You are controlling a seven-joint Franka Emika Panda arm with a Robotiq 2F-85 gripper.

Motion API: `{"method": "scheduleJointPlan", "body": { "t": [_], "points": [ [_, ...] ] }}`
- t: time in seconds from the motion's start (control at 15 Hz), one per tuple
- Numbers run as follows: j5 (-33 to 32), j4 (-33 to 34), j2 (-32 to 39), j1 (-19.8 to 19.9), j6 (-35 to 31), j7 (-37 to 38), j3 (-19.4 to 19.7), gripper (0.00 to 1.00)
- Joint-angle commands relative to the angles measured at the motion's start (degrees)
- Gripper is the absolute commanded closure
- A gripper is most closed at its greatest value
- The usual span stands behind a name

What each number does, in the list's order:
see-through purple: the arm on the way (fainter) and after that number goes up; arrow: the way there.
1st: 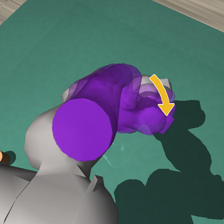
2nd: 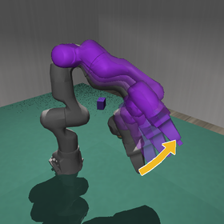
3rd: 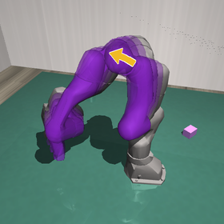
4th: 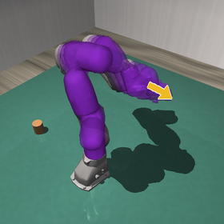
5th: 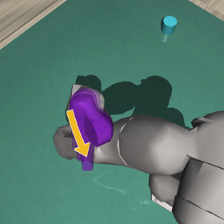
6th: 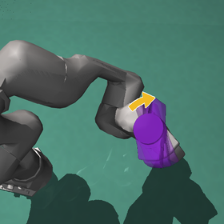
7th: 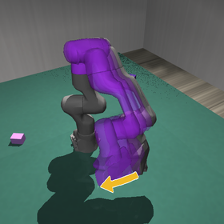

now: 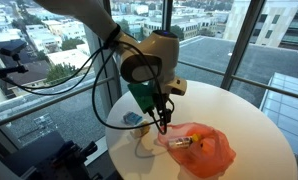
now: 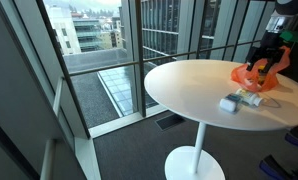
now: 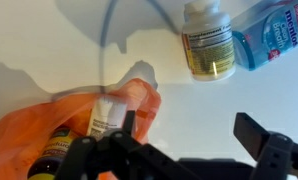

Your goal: Place the white bottle on the right inside the plastic bag

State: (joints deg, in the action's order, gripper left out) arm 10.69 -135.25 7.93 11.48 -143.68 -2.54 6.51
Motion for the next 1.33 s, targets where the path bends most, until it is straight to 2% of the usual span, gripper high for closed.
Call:
{"method": "scheduleJointPlan", "body": {
  "t": [0.0,0.33,0.67,1.0,1.27],
  "points": [
    [-2.3,-2.59,-5.71,-1.46,5.69,0.77,0.55,0.0],
    [-8.5,-4.27,-11.55,-2.75,12.19,3.56,0.45,0.0],
    [-13.08,-6.35,-19.3,-3.34,16.0,5.92,-0.34,0.0],
    [-13.77,-7.52,-25.04,-3.41,17.67,6.48,-1.16,0.0],
    [-12.53,-6.46,-23.34,-3.55,16.93,4.7,-0.65,0.0]
  ]
}}
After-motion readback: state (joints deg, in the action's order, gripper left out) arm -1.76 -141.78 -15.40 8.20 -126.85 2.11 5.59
